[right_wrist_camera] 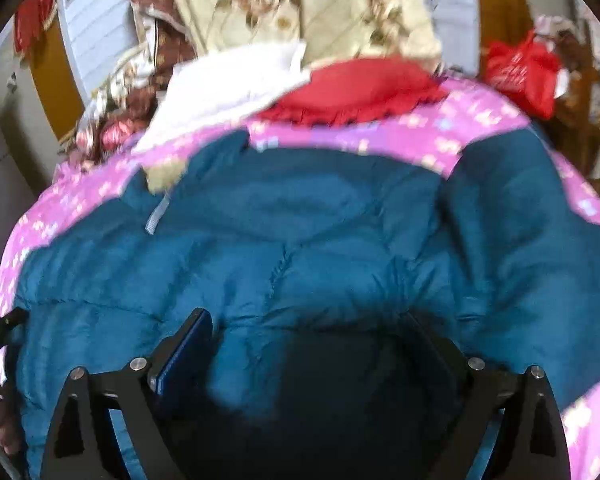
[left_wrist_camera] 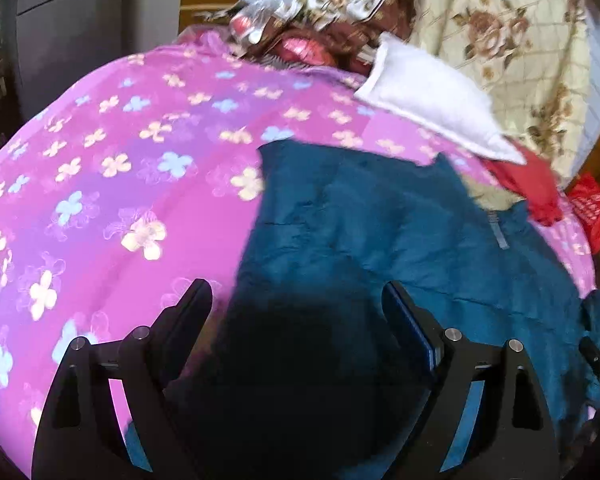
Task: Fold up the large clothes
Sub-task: 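Carry the held sleeve and jacket side across the body, then release, then move the right tool to the other sleeve and grasp its cuff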
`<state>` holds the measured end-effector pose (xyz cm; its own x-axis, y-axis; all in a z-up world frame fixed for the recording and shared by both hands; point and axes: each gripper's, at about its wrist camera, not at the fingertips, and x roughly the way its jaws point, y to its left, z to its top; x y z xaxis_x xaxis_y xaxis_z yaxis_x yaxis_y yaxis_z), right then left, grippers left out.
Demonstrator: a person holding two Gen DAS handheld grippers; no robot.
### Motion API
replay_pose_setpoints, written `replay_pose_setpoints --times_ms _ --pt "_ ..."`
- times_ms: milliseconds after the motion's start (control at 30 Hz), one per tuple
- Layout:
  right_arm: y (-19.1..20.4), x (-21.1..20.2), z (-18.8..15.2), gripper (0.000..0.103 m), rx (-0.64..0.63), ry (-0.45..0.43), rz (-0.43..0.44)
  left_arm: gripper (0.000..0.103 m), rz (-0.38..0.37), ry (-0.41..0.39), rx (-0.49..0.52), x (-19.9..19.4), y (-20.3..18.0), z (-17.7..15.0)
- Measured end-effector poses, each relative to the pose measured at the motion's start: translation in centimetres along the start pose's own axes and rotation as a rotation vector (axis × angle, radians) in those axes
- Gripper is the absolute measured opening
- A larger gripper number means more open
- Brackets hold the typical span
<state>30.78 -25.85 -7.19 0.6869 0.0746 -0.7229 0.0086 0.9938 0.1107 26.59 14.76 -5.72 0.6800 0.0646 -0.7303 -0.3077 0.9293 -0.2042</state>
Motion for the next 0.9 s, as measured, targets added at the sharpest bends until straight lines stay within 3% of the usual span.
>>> replay_pose_setpoints --times_ms 133,200,267,367,467,733,833,900 --pt "3.0 -0.9 -1.6 0.099 -0.094 0.017 0.003 0.087 -0.021 0.013 0.126 -0.9 -3.5 -2.1" --pt "3.5 1.4 -3.0 0.103 -0.155 0.092 -0.061 0.092 0.032 0.063 0.232 0.6 -5.1 -3.5" --pt "2.5 2.6 -3.6 0.103 -0.116 0.122 -0.031 0.095 0.091 0.059 0.302 1.5 -6.1 -4.6" --pt "1.9 2.4 -3.8 0.103 -0.095 0.123 -0.01 0.103 0.09 0.076 0.271 1.9 -5.6 -4.4" --pt "2.1 2.5 -4.0 0.103 -0.113 0.124 -0.028 0.103 0.06 0.096 0.24 2.2 -5.0 -4.2" --pt "2.1 2.3 -3.9 0.103 -0.112 0.122 -0.027 0.103 0.066 0.09 0.245 2.0 -5.2 -4.4" --pt "2.2 2.1 -3.6 0.103 -0.103 0.122 -0.035 0.102 0.073 0.05 0.227 0.4 -5.4 -4.0" --pt "2.5 0.9 -2.8 0.102 -0.073 0.089 -0.039 0.102 0.03 -0.007 0.222 -1.5 -6.0 -3.6"
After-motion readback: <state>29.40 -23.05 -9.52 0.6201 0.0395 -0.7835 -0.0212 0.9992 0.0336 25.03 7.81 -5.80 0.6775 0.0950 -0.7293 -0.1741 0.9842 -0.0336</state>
